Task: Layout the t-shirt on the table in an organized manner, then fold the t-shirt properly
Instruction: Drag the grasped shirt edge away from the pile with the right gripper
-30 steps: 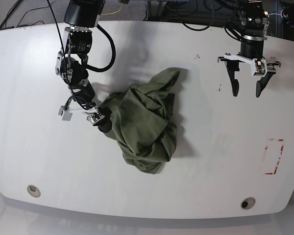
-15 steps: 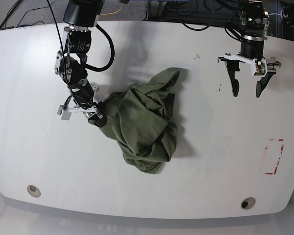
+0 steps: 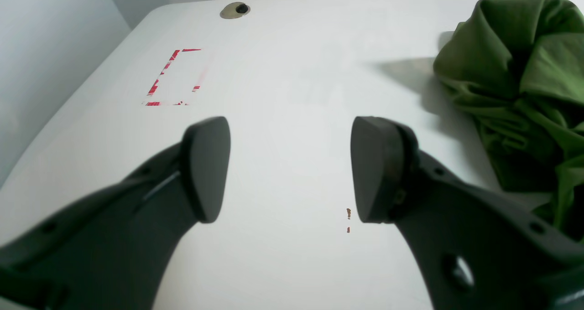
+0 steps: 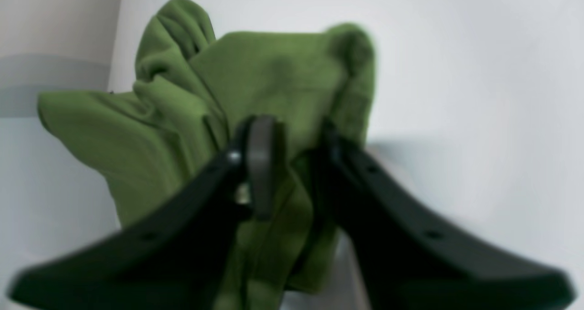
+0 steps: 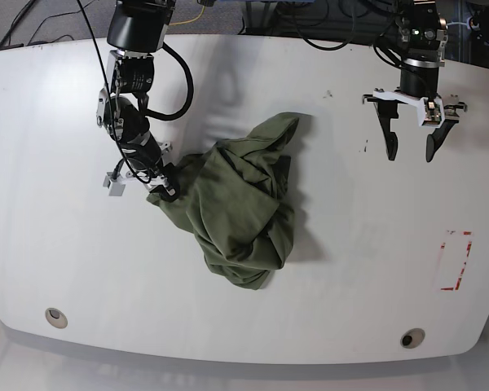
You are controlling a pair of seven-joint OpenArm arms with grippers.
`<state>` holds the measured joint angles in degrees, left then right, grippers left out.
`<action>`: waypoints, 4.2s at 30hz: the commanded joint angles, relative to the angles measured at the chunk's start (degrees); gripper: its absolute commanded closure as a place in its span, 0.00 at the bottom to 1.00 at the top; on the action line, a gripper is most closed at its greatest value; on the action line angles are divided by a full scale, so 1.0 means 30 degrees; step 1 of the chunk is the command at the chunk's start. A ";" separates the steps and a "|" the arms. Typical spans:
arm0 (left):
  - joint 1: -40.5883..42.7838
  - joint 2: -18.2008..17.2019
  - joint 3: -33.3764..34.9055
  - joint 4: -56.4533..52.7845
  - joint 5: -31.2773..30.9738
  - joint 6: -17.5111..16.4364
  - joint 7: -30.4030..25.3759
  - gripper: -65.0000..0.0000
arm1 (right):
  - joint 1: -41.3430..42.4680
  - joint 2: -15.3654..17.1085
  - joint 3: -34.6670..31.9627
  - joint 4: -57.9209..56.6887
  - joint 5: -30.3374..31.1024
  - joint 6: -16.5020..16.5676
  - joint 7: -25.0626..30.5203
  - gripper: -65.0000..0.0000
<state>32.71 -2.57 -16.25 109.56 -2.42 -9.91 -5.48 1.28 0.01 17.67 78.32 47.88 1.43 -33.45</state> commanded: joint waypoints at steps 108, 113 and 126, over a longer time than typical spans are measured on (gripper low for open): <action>-0.0837 -0.0507 0.0538 0.0272 -0.0030 0.0037 -0.0475 0.40 | -0.0236 0.7044 -0.2799 1.2559 -1.2487 0.0241 -0.1670 1.00; -0.1071 -0.1034 0.1446 0.0272 -0.0030 0.0037 -0.0475 0.40 | 0.0350 0.7103 -0.2828 1.2734 -1.2282 0.0270 -0.1670 1.00; -0.1833 -0.1034 0.2999 0.0272 -0.0030 0.0037 -0.0446 0.40 | 0.3486 0.7952 -0.2887 1.2734 -0.8062 0.0270 -0.1728 1.00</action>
<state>27.90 -5.32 -8.01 109.34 -2.20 -10.02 -5.45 9.28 22.87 8.71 115.44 22.90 2.37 -40.75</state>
